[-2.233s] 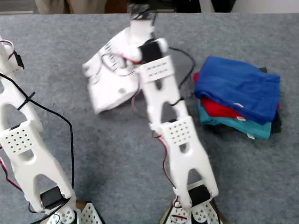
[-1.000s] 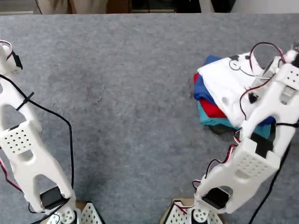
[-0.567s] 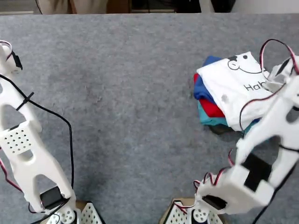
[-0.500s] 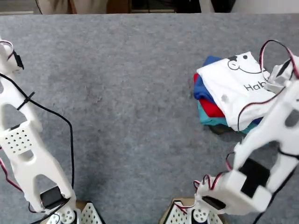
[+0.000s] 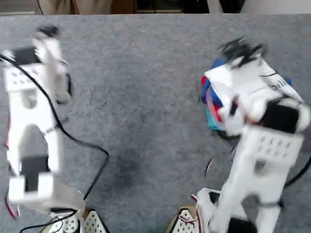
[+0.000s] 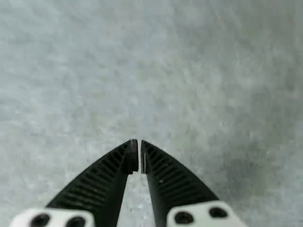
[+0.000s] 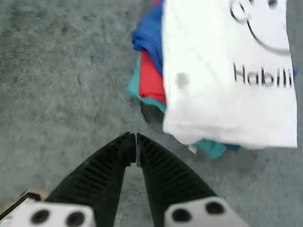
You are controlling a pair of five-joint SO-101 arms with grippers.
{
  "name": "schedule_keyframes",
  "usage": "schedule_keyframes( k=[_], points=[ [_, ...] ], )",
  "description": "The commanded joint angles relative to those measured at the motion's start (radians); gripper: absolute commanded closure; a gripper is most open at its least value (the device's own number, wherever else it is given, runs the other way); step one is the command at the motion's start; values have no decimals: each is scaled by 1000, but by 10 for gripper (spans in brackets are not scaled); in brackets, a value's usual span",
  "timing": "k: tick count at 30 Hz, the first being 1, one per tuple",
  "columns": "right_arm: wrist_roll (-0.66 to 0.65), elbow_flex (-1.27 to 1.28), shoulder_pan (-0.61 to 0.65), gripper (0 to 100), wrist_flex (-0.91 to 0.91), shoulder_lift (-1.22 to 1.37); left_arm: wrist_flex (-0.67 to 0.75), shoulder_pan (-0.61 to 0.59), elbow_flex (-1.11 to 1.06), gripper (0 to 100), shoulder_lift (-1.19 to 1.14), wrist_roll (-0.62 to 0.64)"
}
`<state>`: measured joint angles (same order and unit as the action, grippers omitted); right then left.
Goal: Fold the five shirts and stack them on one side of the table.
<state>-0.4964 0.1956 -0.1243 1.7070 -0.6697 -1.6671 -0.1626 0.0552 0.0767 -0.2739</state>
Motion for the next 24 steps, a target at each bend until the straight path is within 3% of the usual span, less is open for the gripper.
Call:
schedule_keyframes(
  k=[1,8,13,17,24],
  points=[
    [-21,271,61,989,-184,-263,158,28,-413,973,282,-9],
    [-14,802,67,990,-612,-599,390,29,-868,971,667,-98],
    [-14,1141,65,990,-821,-774,552,31,-1096,972,881,-138],
    [-14,1283,77,987,-829,-908,646,31,-1243,972,1041,-138],
    [-6,1498,119,989,-743,-1090,647,31,-1412,972,1280,-138]
  ],
)
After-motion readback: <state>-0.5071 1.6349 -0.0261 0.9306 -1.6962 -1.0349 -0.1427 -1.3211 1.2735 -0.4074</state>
